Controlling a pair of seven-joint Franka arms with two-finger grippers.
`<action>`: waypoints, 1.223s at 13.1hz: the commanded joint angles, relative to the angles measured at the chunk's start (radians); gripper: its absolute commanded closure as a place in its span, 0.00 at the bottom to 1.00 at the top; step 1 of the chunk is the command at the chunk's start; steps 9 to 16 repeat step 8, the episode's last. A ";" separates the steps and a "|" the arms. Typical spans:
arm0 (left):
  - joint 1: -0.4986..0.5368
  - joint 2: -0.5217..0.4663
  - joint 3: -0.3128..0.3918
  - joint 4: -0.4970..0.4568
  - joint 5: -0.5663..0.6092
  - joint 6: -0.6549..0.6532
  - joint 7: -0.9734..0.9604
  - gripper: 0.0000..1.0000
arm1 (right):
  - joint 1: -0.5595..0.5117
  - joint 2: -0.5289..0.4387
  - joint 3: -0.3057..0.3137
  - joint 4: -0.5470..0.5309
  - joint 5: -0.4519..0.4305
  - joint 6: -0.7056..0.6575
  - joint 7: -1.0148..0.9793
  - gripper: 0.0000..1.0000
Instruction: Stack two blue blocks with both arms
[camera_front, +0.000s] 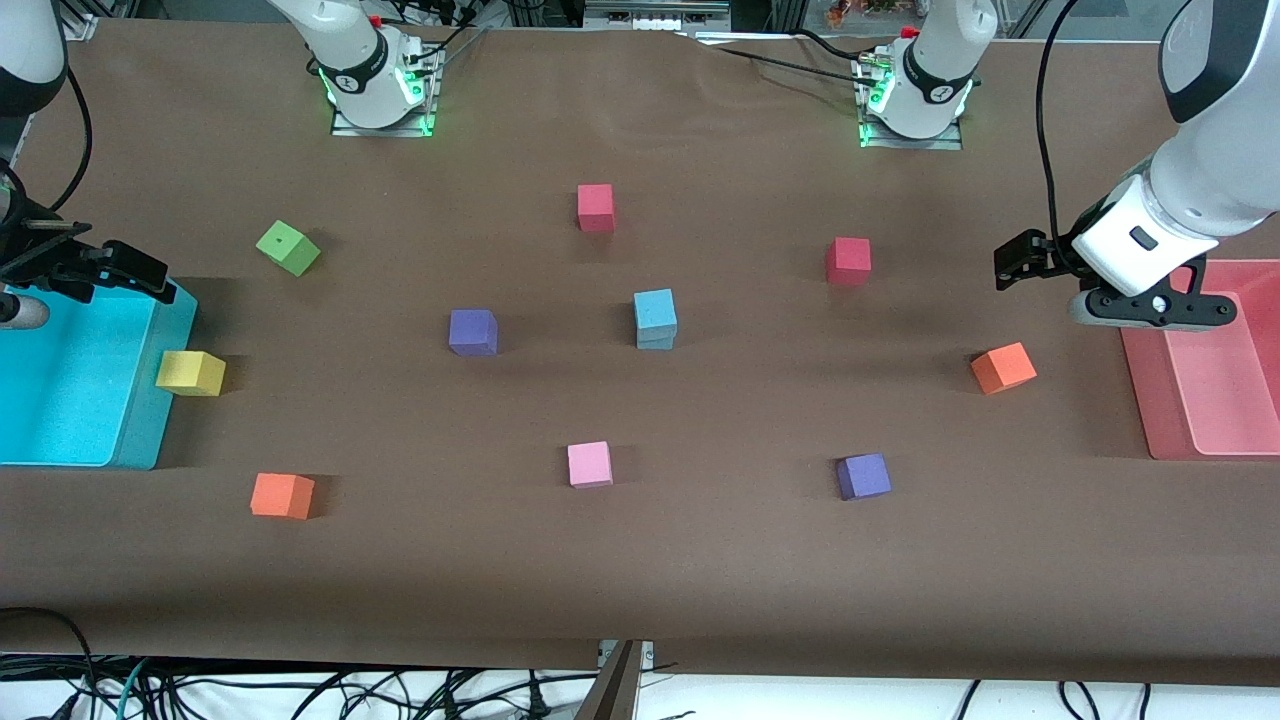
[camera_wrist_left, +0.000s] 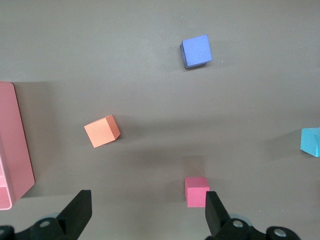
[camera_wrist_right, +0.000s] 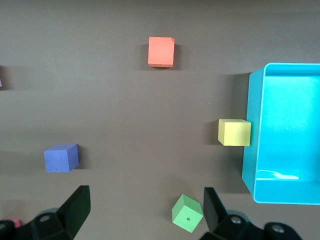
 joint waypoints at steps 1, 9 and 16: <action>-0.003 -0.008 0.001 0.000 -0.008 -0.007 -0.008 0.00 | -0.017 -0.010 0.016 -0.008 -0.012 0.010 -0.017 0.00; -0.003 -0.008 -0.005 0.000 -0.008 -0.007 -0.008 0.00 | -0.015 -0.010 0.016 -0.005 -0.016 0.003 -0.017 0.00; -0.003 -0.008 -0.005 0.000 -0.008 -0.007 -0.008 0.00 | -0.015 -0.010 0.016 -0.005 -0.016 0.003 -0.017 0.00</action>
